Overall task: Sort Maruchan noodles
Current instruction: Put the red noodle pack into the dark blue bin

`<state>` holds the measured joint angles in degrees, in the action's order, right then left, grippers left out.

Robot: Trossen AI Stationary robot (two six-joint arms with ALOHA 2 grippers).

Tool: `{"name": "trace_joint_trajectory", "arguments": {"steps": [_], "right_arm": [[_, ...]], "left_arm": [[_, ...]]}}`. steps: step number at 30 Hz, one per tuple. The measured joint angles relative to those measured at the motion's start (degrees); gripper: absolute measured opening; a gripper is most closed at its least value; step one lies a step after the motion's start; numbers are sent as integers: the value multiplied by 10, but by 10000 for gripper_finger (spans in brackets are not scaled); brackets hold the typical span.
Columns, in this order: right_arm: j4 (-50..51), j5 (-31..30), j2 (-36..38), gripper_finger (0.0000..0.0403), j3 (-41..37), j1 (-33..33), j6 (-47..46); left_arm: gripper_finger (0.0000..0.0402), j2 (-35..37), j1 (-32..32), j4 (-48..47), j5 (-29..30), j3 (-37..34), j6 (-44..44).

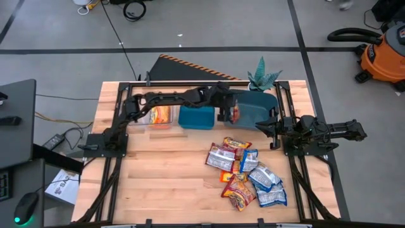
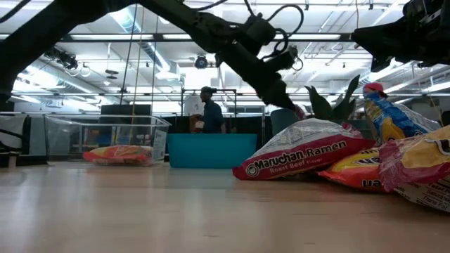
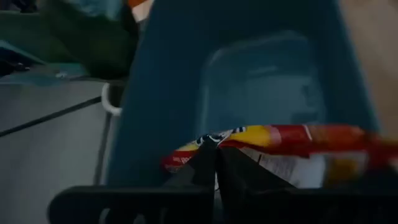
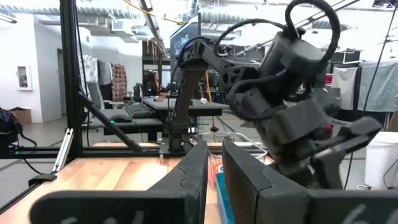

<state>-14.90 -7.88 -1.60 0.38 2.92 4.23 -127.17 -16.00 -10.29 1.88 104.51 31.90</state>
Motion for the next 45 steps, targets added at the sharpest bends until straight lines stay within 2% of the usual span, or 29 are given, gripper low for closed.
{"name": "trace_joint_trajectory", "arguments": {"steps": [5, 9, 14, 18, 24, 27, 31, 39, 42, 45], "right_arm": [[0, 0, 0, 55, 0, 0, 0], [0, 0, 0, 55, 0, 0, 0], [0, 0, 0, 55, 0, 0, 0], [0, 0, 0, 55, 0, 0, 0], [0, 0, 0, 55, 0, 0, 0], [0, 0, 0, 55, 0, 0, 0], [0, 0, 0, 55, 0, 0, 0], [0, 0, 0, 55, 0, 0, 0], [0, 0, 0, 55, 0, 0, 0], [0, 0, 0, 55, 0, 0, 0]], "left_arm": [[88, 5, 0, -64, 13, 18, 12], [135, 5, 1, -145, 25, 67, 14], [156, 5, 4, -293, 33, 152, -30], [154, 8, 19, -392, -37, 199, -79], [146, 7, 72, -501, -173, 198, -85], [144, 6, 113, -503, -162, 178, -88], [144, 4, 169, -496, -94, 145, -87], [144, 4, 224, -375, 4, 53, -104], [144, 4, 222, -342, 5, 47, -129], [144, 4, 217, -316, -38, 47, -163]]}}
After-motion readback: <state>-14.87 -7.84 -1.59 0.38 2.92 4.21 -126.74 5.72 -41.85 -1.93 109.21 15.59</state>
